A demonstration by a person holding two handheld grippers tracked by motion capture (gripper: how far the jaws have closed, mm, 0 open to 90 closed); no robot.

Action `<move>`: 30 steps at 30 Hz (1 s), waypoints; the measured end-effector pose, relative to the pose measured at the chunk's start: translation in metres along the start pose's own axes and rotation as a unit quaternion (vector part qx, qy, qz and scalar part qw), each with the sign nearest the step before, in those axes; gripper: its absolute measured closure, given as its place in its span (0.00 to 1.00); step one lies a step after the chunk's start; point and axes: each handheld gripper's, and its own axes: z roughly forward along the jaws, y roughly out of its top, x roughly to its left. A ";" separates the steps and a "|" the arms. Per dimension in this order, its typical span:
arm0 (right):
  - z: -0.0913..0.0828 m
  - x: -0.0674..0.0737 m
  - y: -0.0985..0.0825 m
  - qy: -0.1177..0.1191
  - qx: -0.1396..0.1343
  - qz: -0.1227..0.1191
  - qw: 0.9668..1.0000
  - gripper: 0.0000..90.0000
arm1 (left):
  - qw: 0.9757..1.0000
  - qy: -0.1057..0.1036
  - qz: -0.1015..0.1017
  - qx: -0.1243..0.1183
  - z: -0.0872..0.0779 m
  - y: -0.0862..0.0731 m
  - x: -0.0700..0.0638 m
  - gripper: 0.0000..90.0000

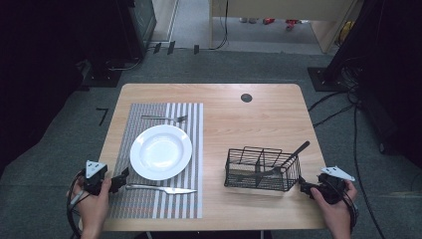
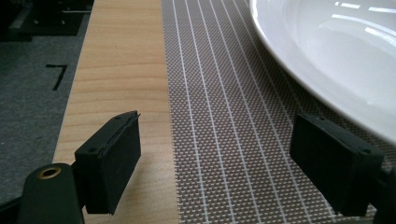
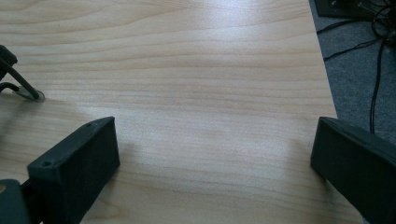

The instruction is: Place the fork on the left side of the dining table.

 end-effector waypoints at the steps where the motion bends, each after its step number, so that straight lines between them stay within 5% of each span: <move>1: 0.000 0.000 0.000 0.000 0.000 0.000 1.000 0.01 | 1.000 0.003 0.002 0.009 0.002 0.000 -0.001 0.19; 15: 0.000 0.000 0.000 0.000 0.000 0.000 1.000 0.01 | 0.999 0.016 0.022 0.035 0.006 0.001 -0.006 0.18; 30: 0.000 0.000 0.000 0.000 0.000 0.000 1.000 0.01 | 0.999 0.020 0.019 0.038 0.007 0.001 -0.006 0.15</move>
